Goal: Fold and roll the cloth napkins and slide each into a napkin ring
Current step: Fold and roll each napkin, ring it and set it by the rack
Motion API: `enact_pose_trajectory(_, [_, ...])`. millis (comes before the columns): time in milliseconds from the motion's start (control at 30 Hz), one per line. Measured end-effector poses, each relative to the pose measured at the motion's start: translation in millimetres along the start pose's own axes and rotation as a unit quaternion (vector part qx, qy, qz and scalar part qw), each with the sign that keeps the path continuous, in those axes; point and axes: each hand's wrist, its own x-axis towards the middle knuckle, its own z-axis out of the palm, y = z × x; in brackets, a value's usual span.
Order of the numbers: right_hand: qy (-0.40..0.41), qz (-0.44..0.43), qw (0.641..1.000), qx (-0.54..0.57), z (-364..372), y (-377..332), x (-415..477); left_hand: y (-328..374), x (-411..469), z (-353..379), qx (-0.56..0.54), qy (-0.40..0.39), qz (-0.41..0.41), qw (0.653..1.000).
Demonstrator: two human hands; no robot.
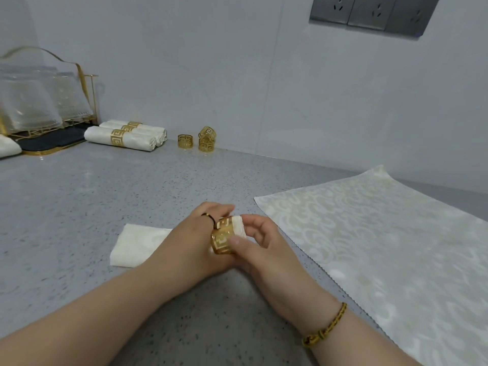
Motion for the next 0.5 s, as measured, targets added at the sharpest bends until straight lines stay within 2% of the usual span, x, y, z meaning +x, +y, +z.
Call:
enact_pose_trajectory(67, [0.009, 0.03, 0.998, 0.053, -0.3, -4.5, 0.8, 2.5, 0.4, -0.4, 0.053, -0.007, 0.024, 0.998])
enact_pose_trajectory(100, [0.015, 0.039, 0.998, 0.045, -1.2, -6.3, 1.1, 2.9, 0.2, -0.7, 0.075, -0.017, 0.036, 0.996])
enact_pose_trajectory(200, [0.072, 0.032, 0.989, -0.122, -5.2, -3.5, 3.3, 3.2, 0.5, -0.4, 0.131, -0.046, 0.048, 0.989])
enact_pose_trajectory(267, [0.084, 0.022, 0.982, -0.168, -5.1, -3.3, 3.9, 4.8, 1.0, -0.3, 0.179, -0.053, 0.06, 0.981])
enact_pose_trajectory(367, [0.071, 0.04, 0.989, -0.123, -6.2, -7.5, 3.5, 4.5, 1.8, -7.0, 0.23, -0.06, 0.068, 0.969])
enact_pose_trajectory(500, [0.047, 0.062, 0.994, -0.077, -12.1, -17.6, 1.5, -1.1, -2.2, -24.7, 0.221, -0.074, 0.04, 0.972])
